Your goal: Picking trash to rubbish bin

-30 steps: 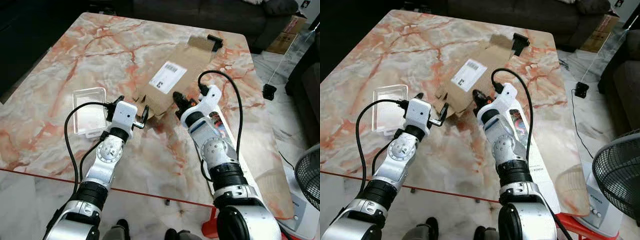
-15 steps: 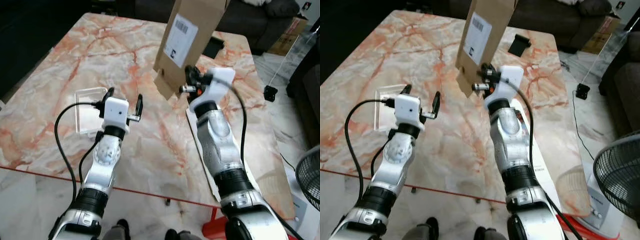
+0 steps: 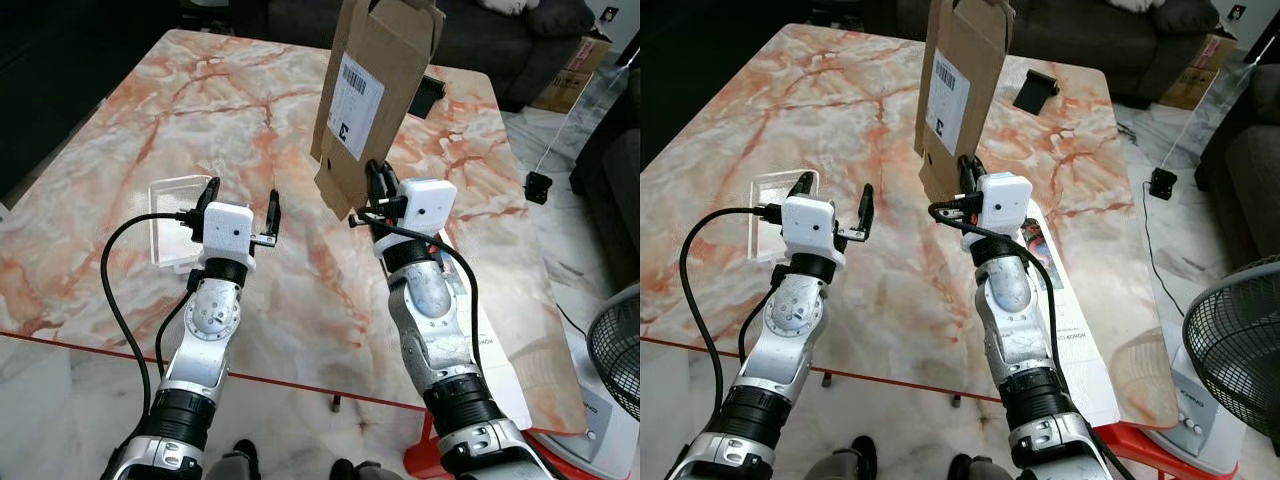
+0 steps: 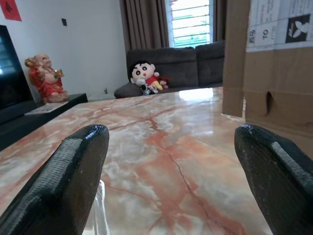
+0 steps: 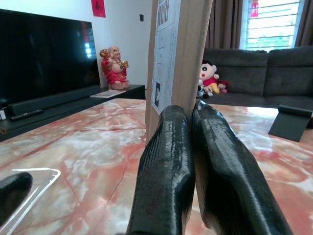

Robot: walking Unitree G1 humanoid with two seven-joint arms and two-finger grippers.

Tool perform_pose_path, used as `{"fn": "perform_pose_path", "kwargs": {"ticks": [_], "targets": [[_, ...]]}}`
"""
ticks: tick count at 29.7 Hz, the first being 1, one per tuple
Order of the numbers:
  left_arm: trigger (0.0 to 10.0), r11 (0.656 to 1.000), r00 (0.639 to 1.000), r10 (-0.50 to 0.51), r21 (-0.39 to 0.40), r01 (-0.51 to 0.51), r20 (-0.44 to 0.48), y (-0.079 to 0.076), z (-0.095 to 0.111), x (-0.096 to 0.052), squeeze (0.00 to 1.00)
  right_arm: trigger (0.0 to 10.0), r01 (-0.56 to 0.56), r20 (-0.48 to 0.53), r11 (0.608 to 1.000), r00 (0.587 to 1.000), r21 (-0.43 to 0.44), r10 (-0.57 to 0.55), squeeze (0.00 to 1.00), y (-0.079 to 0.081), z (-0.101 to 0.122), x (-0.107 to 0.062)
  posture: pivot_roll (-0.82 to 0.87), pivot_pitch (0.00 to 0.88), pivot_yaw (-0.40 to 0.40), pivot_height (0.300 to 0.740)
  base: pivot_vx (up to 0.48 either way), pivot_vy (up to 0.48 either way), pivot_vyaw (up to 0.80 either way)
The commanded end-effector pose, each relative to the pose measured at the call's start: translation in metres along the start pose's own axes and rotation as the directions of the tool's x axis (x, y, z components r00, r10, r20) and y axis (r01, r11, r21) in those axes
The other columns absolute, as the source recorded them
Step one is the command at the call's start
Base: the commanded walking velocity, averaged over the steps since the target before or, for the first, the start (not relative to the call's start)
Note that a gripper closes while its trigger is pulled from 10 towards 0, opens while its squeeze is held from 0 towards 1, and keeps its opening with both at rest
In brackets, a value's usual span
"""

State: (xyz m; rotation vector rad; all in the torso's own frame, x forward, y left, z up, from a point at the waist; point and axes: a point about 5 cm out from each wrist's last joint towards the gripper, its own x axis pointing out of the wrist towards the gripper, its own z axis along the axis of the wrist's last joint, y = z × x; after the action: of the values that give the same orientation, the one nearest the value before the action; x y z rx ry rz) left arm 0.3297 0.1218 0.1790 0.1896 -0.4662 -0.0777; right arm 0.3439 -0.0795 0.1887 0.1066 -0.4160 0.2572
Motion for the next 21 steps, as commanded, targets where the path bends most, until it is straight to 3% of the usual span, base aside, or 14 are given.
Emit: {"fn": "perform_pose_path", "kwargs": {"ticks": [1,15,21], "targets": [[10.0,1.0,1.0,-0.005,0.002,0.005,0.018,-0.0039,0.005,0.0015,0.0,10.0,0.0,0.043,1.0,0.999,-0.008,0.0,0.0,0.0012,0.0077,0.003,0.06,0.124,-0.082,0.74,-0.244,0.0,0.0],[10.0,1.0,1.0,-0.015,-0.005,0.015,0.023,-0.0071,0.0069,0.0014,0.0,10.0,0.014,0.048,1.0,0.999,-0.003,-0.014,0.0,-0.0005,0.0078,0.0025,0.06,0.119,-0.086,0.74,-0.248,0.0,0.0],[10.0,1.0,1.0,-0.017,-0.007,0.017,0.023,-0.0074,0.0073,0.0018,0.0,10.0,0.013,0.047,1.0,0.999,0.003,-0.013,0.0,-0.0002,0.0078,0.003,0.06,0.122,-0.087,0.74,0.0,0.0,0.0]]}}
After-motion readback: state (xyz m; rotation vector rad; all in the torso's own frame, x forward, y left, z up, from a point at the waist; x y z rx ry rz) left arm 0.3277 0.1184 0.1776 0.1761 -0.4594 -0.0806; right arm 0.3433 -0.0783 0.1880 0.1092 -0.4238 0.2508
